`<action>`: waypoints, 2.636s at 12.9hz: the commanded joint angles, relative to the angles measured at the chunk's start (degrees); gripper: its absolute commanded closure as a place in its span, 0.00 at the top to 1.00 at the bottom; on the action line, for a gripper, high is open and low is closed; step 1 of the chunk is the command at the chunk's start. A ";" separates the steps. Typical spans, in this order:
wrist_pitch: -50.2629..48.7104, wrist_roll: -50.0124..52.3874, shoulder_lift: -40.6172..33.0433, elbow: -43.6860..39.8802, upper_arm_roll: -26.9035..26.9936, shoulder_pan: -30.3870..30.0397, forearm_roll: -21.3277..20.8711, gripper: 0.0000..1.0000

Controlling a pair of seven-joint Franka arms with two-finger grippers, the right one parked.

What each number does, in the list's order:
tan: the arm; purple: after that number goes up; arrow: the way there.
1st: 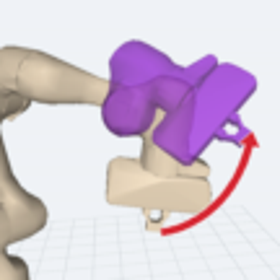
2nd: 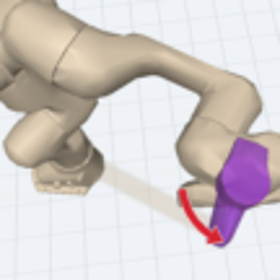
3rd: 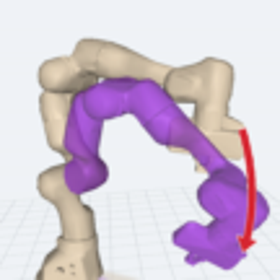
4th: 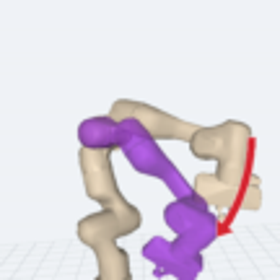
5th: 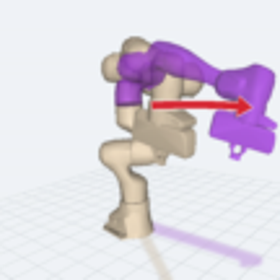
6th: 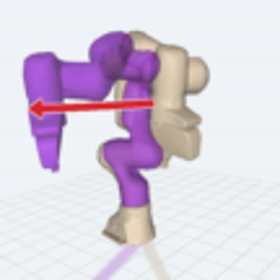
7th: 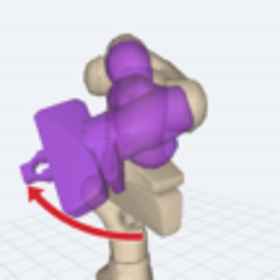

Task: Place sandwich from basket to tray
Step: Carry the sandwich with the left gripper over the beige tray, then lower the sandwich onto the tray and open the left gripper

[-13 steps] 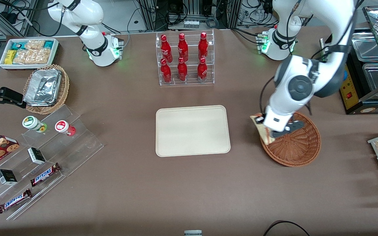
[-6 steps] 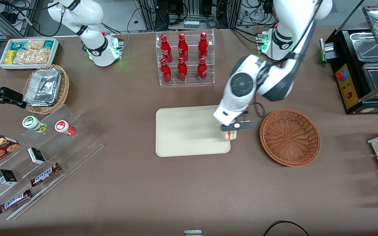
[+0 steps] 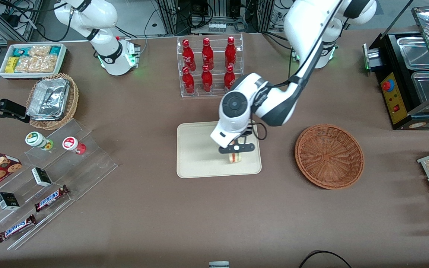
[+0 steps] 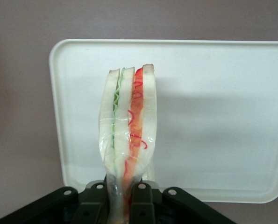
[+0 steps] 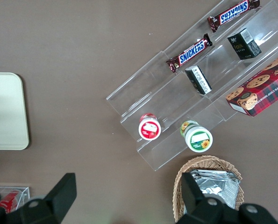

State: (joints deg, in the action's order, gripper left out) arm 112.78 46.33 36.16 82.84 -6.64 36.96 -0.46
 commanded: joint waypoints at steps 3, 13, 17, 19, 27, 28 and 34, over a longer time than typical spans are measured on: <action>-2.04 1.30 8.56 -10.66 0.93 3.21 -0.50 0.00; -1.25 1.04 13.40 -13.93 1.01 5.23 -0.68 0.00; 0.33 4.63 13.85 -13.67 1.01 5.58 -1.73 0.00; 0.68 4.82 14.20 -13.67 1.10 6.02 -2.35 0.00; -2.20 4.20 9.38 -14.11 1.19 5.41 -1.91 1.00; -3.70 4.03 8.15 -14.11 1.19 5.32 -1.65 1.00; -12.30 -4.66 0.59 -13.67 1.01 0.06 -0.06 1.00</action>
State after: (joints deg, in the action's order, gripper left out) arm 103.80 44.78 39.70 67.98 -5.68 38.75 -1.32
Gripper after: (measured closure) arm 0.000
